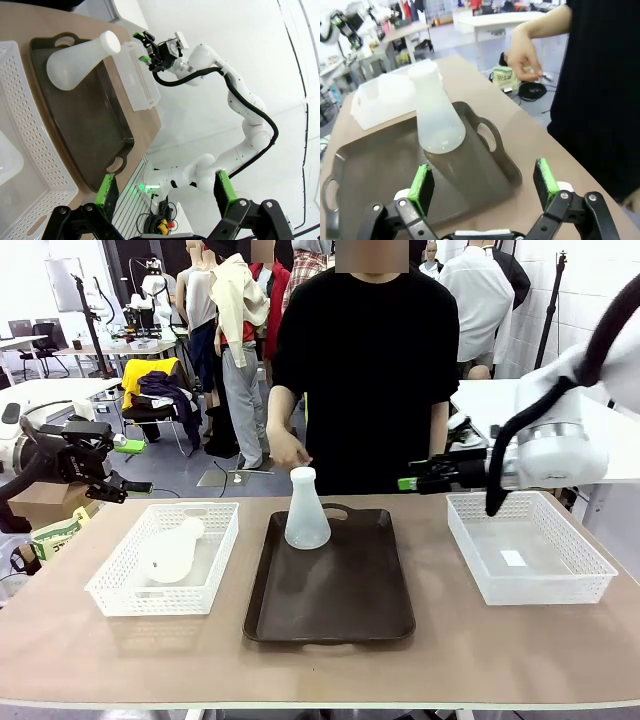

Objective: Prepare the laboratory tools.
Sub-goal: Pick up the Big flask that the person points to.

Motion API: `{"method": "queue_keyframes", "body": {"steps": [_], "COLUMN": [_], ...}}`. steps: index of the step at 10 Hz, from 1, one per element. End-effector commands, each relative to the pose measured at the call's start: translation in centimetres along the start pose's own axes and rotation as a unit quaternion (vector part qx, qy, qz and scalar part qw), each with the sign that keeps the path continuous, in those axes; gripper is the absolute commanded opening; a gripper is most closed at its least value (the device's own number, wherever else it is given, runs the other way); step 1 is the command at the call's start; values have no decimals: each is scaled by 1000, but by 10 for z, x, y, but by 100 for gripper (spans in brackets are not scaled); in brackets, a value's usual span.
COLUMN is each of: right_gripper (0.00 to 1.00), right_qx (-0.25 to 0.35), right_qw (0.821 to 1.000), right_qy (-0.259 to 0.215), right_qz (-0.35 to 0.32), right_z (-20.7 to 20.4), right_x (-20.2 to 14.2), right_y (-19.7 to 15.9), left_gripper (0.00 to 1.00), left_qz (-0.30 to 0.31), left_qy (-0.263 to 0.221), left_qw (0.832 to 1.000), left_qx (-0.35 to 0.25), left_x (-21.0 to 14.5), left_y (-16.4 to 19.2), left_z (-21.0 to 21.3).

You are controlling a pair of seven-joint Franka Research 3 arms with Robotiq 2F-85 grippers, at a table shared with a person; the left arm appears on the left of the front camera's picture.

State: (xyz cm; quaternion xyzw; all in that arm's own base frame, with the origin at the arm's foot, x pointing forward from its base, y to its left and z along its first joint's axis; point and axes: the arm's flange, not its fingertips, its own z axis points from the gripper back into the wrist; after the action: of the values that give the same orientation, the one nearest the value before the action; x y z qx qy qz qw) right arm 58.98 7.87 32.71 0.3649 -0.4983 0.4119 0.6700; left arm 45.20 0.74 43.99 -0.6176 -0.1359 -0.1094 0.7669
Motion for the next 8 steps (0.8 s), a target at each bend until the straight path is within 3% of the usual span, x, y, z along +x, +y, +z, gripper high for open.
{"method": "queue_keyframes", "body": {"steps": [1, 5, 6, 8], "right_gripper": [100, 100, 100, 100], "right_qx": [-16, -38, -26, -26], "right_qw": [999, 995, 997, 997], "right_qy": [-37, -76, -51, -51], "right_qz": [-33, -55, -52, -52], "right_z": [26, 39, 48, 48], "right_x": [-14, -30, -26, -26], "right_y": [8, 3, -1, -1], "left_gripper": [100, 100, 100, 100], "left_qz": [-2, -2, -2, -2], "left_qy": [-2, -2, -2, -2], "left_qw": [1000, 1000, 1000, 1000], "left_qx": [-6, -6, -6, -6], "left_x": [0, 0, 0, 0], "left_y": [-3, -3, -3, -3], "left_z": [1, 1, 1, 1]}}
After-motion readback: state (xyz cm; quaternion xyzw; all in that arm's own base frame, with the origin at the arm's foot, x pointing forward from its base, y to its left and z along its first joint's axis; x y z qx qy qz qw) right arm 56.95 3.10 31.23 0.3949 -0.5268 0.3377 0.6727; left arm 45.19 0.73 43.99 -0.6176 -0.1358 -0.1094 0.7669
